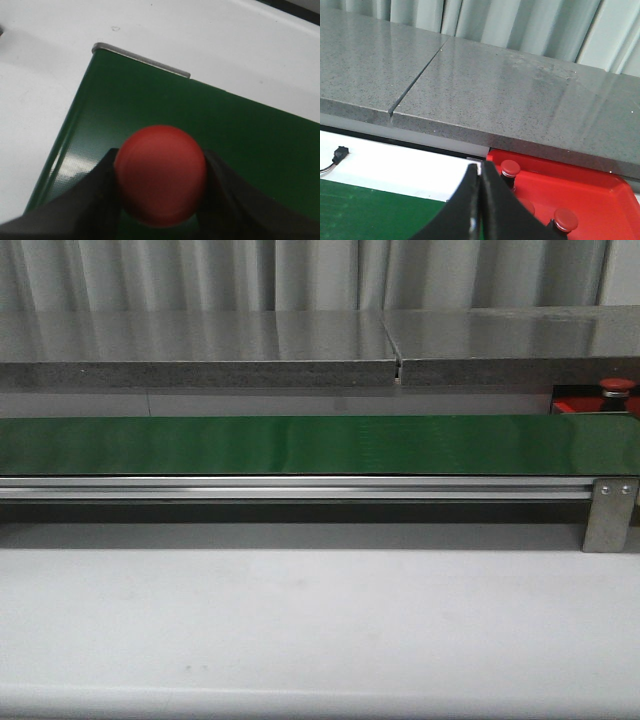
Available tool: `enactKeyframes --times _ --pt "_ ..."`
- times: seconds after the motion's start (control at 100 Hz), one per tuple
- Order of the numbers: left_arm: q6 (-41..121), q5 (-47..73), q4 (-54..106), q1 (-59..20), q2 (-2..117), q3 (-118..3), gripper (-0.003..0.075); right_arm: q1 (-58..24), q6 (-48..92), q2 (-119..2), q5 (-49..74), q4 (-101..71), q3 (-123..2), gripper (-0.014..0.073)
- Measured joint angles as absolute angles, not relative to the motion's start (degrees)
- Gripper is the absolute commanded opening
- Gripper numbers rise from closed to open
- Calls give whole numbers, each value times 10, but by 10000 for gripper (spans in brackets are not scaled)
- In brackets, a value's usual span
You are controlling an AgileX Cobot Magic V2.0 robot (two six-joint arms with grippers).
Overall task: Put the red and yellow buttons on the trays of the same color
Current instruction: 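Carry the red button onto the green belt and open the left gripper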
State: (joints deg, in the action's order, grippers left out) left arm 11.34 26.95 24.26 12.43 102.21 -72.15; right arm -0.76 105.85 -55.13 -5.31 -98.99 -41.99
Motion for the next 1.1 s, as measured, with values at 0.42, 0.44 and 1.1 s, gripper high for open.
enactKeyframes --times 0.42,0.44,1.1 --pt "140 243 247 113 1016 -699 405 -8 1059 -551 -53 -990 -420 -68" --pt "140 242 247 113 1016 -699 436 -8 1059 -551 -53 -990 -420 -68" --pt "144 252 240 97 974 -762 640 -8 1059 -551 -53 -990 -420 -68"
